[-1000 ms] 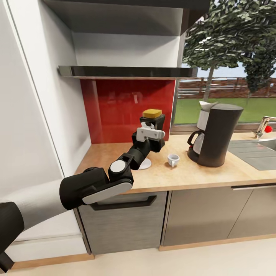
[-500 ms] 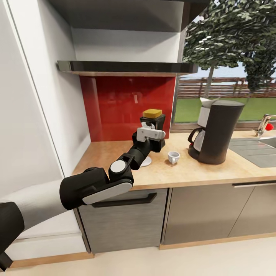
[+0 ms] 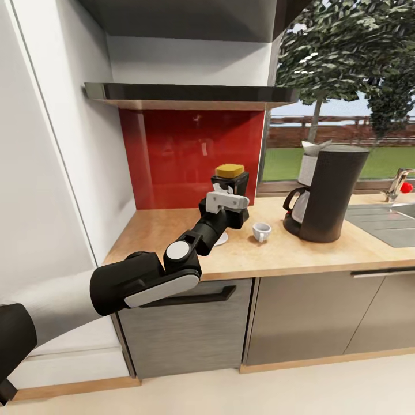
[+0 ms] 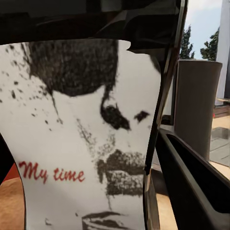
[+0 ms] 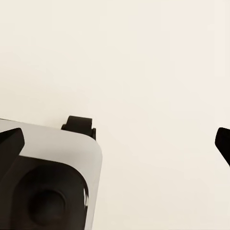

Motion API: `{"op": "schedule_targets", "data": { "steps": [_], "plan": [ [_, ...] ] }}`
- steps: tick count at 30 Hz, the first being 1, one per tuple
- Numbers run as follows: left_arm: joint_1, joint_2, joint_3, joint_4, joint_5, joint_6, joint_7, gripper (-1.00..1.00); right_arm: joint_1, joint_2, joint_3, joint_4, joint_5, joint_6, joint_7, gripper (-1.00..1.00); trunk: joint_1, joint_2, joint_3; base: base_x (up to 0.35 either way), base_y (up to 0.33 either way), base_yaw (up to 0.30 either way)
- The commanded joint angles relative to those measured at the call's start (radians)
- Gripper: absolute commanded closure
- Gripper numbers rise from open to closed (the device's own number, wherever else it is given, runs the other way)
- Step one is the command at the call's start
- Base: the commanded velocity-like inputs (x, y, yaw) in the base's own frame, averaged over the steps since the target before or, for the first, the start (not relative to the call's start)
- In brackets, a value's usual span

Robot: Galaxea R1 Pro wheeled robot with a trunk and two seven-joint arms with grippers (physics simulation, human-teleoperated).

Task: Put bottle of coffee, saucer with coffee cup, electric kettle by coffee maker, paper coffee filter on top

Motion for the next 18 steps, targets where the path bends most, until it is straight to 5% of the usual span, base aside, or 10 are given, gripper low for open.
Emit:
{"op": "schedule_targets", "data": {
  "steps": [1,18],
  "plan": [
    [-0.002,0.0,-0.002,-0.002,0.001,0.002,0.004,1.0,-0.001,0.0,0.004,0.001,0.002,-0.003,0.0,-1.0,0.004,-0.008,-0.004,0.0,0.0,0.0],
    [-0.002,-0.001,-0.003,-0.002,0.004,0.001,0.003,1.0,-0.001,-0.002,0.004,0.001,0.002,-0.003,0.0,-1.0,0.019,-0.036,-0.017,0.0,0.0,0.0]
  ]
}}
